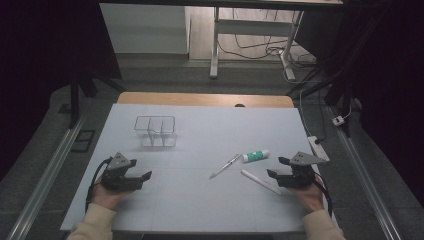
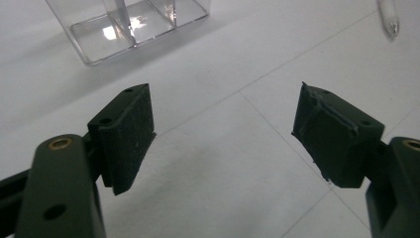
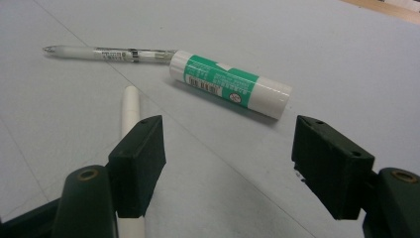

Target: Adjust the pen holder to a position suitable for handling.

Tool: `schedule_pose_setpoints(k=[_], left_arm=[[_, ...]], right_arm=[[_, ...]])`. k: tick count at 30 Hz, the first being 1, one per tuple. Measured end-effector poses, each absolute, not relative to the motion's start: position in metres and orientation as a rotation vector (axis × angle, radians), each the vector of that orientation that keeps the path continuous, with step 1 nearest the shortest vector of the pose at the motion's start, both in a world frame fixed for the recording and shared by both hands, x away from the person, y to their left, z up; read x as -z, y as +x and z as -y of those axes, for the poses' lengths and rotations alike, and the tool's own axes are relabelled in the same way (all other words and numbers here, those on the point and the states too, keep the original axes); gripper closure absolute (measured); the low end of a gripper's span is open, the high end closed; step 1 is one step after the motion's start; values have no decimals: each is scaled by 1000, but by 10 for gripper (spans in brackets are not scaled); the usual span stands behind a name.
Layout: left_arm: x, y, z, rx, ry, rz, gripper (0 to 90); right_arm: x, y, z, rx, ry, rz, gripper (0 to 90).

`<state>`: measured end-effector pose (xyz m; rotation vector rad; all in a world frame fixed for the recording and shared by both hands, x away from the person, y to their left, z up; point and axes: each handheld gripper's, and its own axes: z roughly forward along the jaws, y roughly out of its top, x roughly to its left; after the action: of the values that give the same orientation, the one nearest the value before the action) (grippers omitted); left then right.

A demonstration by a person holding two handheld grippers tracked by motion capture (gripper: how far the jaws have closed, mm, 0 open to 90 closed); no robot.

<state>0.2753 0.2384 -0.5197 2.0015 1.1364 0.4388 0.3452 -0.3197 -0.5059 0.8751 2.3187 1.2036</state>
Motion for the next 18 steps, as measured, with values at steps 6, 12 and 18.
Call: schedule_pose_setpoints(k=[6, 12, 18], left_arm=[[515, 283, -244, -449, 1981, -1155, 251], [512, 290, -251, -482, 1965, -1193, 258], [508, 296, -257, -504, 1958, -1215, 269]], right_arm=[[506, 347, 319, -1211, 878, -2313, 290], [507, 347, 318, -1209, 876, -2318, 291], [507, 347, 319, -1219, 884, -2317, 293]])
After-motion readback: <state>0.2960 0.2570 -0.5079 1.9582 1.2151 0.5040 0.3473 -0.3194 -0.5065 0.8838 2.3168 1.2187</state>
